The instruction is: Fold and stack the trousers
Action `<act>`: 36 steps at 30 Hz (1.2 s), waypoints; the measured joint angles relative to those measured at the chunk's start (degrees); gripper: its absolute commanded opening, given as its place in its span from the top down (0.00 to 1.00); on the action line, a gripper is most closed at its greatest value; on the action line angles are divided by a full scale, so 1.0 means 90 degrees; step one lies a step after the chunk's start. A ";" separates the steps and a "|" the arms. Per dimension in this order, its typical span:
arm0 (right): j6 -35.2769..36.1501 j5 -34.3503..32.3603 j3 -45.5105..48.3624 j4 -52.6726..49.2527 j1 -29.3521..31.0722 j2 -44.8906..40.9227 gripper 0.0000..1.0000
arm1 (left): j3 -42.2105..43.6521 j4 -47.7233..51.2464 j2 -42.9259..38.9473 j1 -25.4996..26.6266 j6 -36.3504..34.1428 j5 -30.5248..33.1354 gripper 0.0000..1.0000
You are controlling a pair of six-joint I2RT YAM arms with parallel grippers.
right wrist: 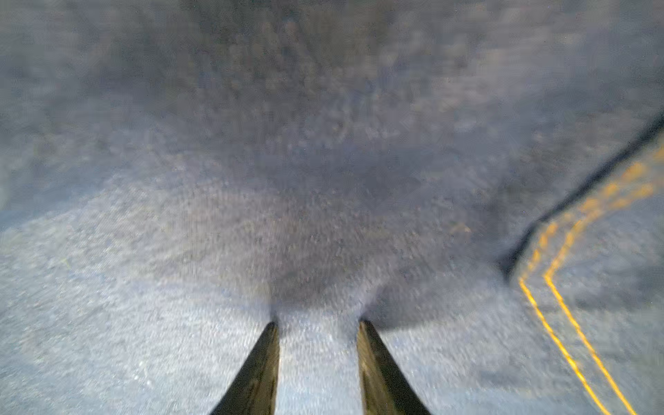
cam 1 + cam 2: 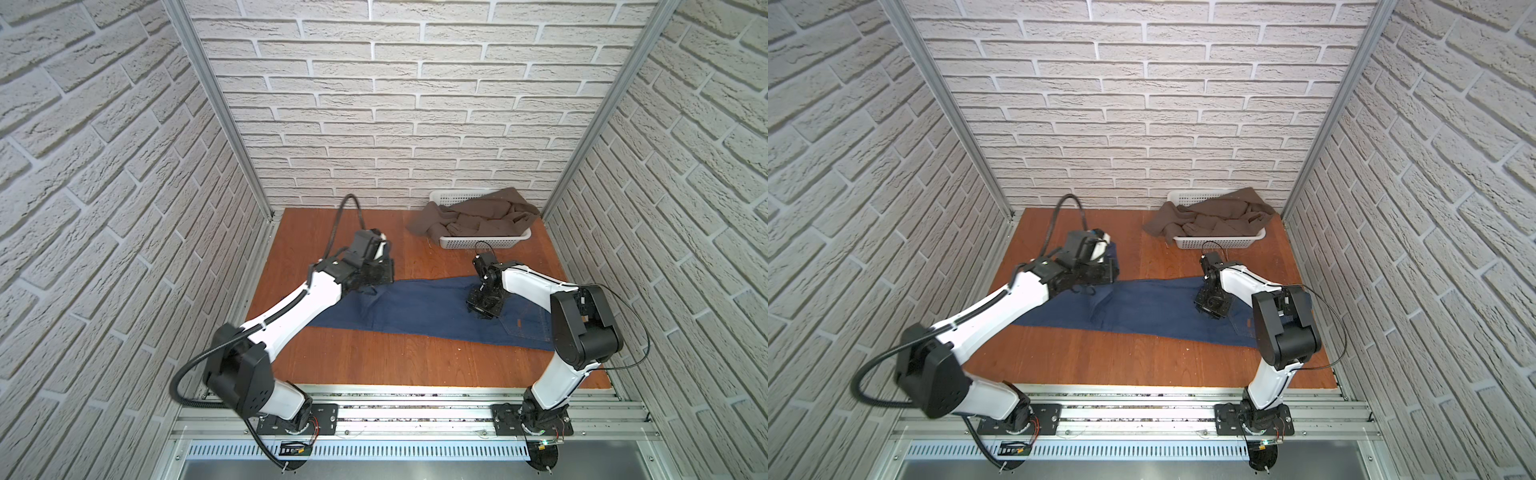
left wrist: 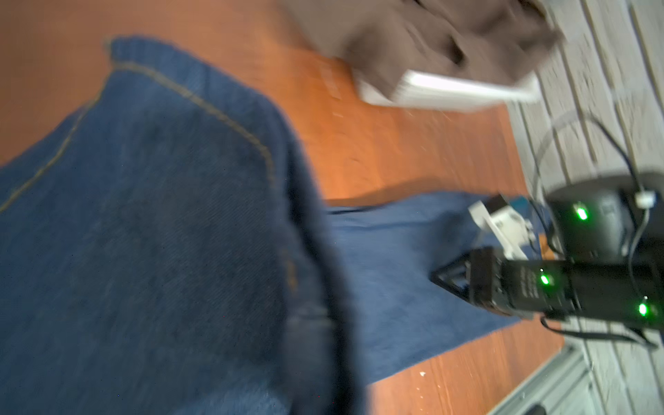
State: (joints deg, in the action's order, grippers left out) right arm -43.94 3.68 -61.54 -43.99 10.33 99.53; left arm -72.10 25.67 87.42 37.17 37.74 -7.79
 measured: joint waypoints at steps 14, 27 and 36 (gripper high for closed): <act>0.0175 -0.0539 0.0000 -0.0641 -0.1897 -0.1661 0.61 | -0.3058 0.0299 0.3330 0.2246 -0.0799 -0.0862 1.00; 0.0272 -0.0542 -0.0153 -0.0906 -0.2399 -0.1919 0.61 | -0.4403 0.0658 0.3835 0.2718 -0.1341 -0.1428 1.00; 0.0274 -0.0420 -0.0153 -0.0903 -0.2399 -0.1948 0.61 | -0.2565 0.0449 0.3585 0.2492 -0.1173 -0.0959 1.00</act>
State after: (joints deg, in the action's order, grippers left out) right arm -41.47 -0.10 -62.92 -52.12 -11.27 82.00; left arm -95.18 29.71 119.68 59.59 27.18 -16.43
